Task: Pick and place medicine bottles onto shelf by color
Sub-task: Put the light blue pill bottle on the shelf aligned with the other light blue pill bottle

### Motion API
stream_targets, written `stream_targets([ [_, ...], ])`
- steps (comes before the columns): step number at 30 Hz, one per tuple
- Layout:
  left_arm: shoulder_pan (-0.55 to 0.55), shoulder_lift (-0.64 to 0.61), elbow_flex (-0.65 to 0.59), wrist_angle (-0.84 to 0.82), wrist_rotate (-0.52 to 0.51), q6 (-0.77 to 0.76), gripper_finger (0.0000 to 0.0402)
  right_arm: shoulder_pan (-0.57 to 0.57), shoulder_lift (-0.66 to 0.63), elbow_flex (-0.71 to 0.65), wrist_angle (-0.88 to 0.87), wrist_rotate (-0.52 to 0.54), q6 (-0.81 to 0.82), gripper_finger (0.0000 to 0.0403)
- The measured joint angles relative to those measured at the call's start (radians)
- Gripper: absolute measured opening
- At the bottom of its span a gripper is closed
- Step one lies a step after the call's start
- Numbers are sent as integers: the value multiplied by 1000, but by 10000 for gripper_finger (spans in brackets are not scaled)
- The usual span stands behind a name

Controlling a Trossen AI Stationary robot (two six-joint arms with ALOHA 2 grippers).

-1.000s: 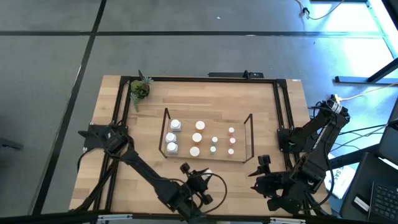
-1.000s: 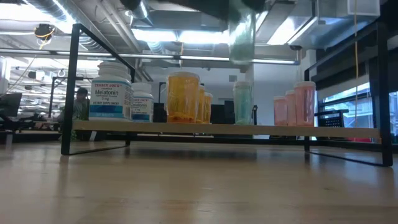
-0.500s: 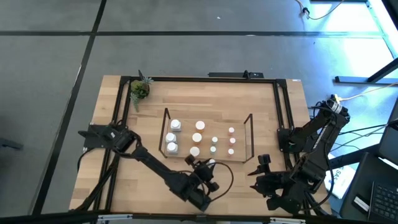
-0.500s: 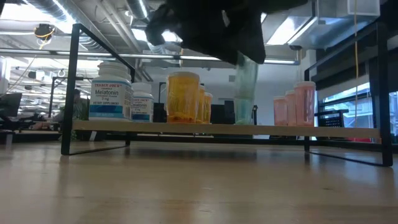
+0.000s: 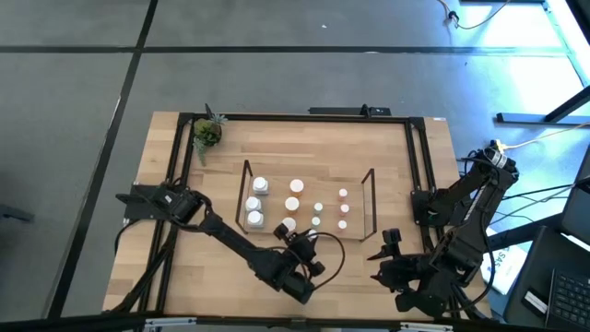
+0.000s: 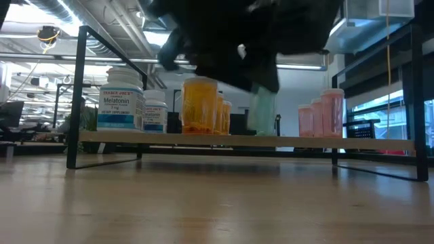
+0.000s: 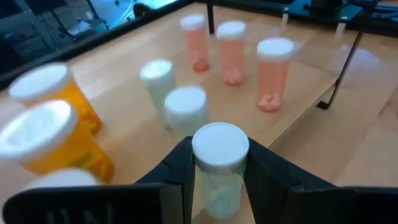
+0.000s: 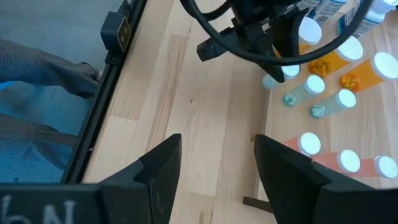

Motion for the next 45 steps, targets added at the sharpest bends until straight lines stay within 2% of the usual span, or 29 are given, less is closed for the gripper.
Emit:
stream_targets([
  [5,-15,0,-35,6,-27,-53,97,0,0,0,0,0,0,204],
  [14,-33,0,-40,6,-100,-30,97,0,0,0,-2,1,-1,204],
  [22,-12,0,-40,28,-69,-21,97,0,0,0,-2,2,-1,204],
  [31,17,0,-39,119,-30,124,97,0,0,0,-2,8,-1,204],
  [45,35,0,-39,119,-15,147,98,0,0,0,-2,26,-1,204],
])
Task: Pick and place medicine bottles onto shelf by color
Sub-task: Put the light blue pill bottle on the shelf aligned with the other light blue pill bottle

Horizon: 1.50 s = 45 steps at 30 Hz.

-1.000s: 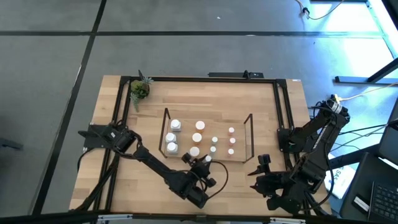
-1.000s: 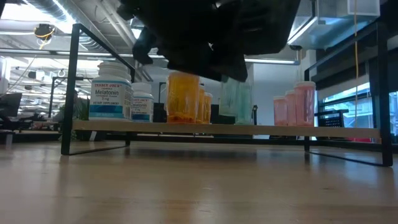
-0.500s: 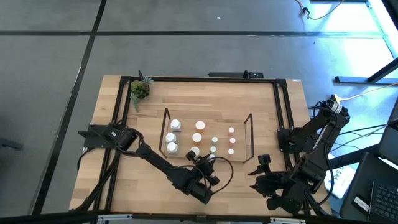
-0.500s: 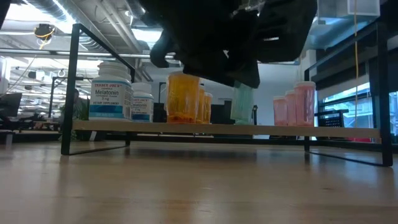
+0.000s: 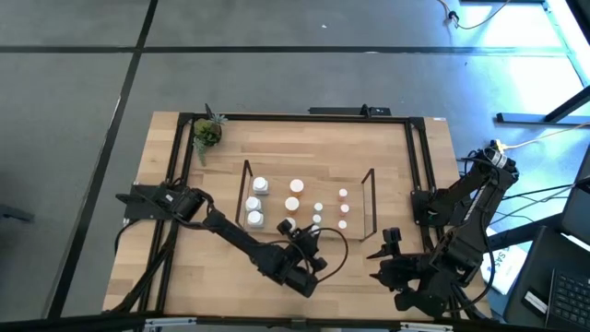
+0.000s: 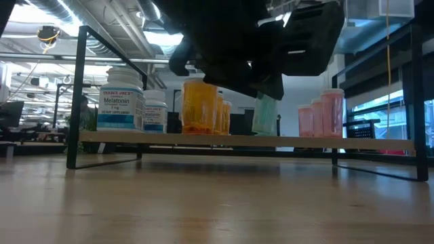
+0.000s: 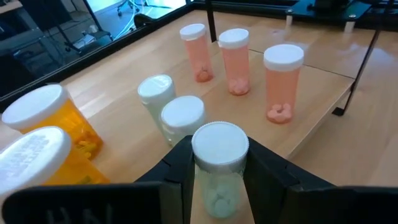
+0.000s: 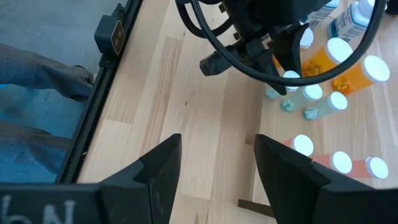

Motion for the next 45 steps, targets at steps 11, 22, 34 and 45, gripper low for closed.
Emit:
stream_targets([
  [11,16,-1,0,3,37,7,98,0,0,0,0,0,0,204],
  [22,-5,-1,1,6,45,-20,98,0,0,0,0,1,0,204],
  [34,34,-5,3,9,93,-20,98,0,0,0,0,1,0,204],
  [45,26,-3,2,5,91,-20,103,0,0,0,-8,1,0,204],
])
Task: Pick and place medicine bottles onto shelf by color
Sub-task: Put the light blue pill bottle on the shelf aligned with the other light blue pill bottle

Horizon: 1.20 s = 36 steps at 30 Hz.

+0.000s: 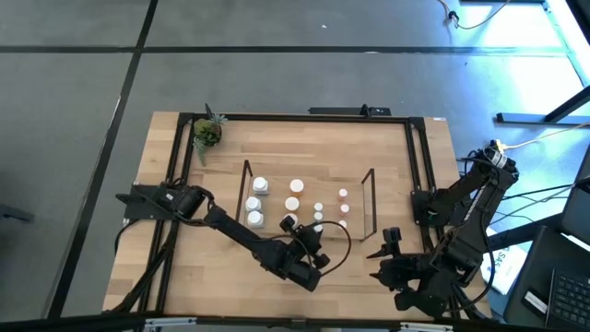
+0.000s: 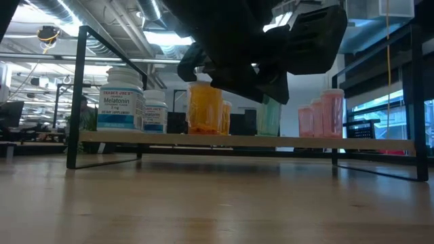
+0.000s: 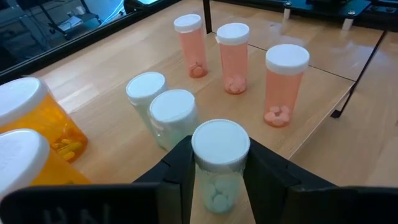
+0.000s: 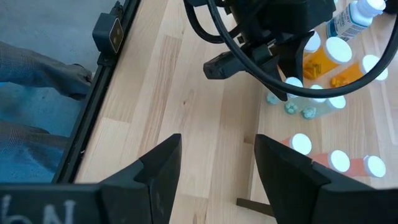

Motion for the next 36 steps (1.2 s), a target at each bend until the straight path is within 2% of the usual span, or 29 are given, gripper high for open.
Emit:
stream_targets([
  [17,6,6,-4,-3,41,55,124,0,0,0,0,0,0,204],
  [36,8,2,-3,6,22,64,123,0,0,0,1,0,4,204],
])
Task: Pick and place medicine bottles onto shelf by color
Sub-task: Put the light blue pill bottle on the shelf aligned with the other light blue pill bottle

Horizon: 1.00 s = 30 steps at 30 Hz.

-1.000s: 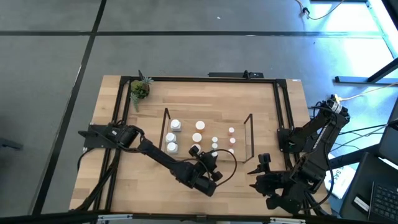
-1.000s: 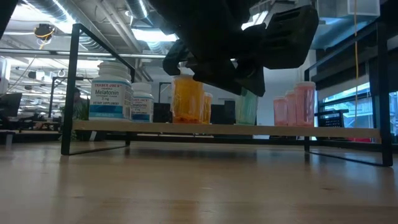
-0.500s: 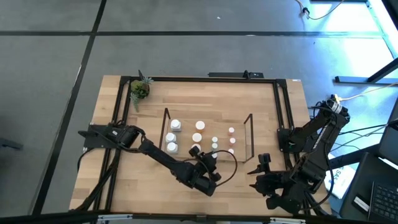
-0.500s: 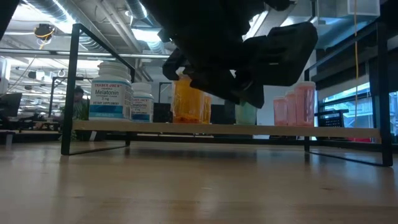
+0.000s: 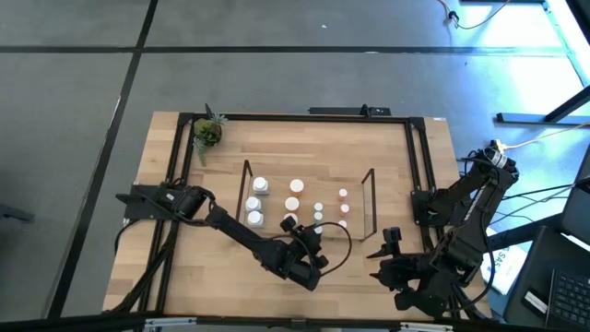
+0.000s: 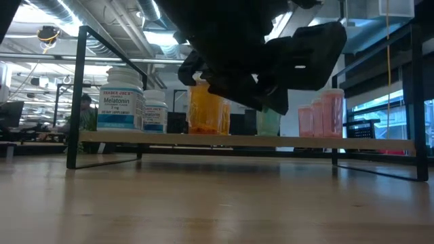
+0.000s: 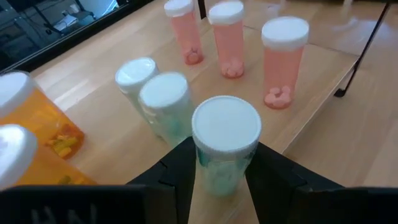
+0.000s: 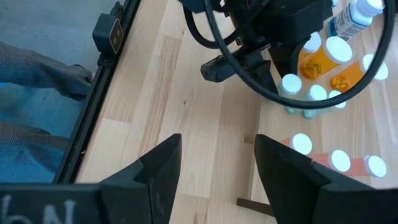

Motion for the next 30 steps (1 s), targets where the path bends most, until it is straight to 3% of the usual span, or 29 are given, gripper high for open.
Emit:
stream_targets([
  [12,38,-11,2,2,137,-61,122,0,0,0,0,0,0,204],
  [30,44,-11,2,1,142,-64,122,0,0,0,0,-1,-1,204],
])
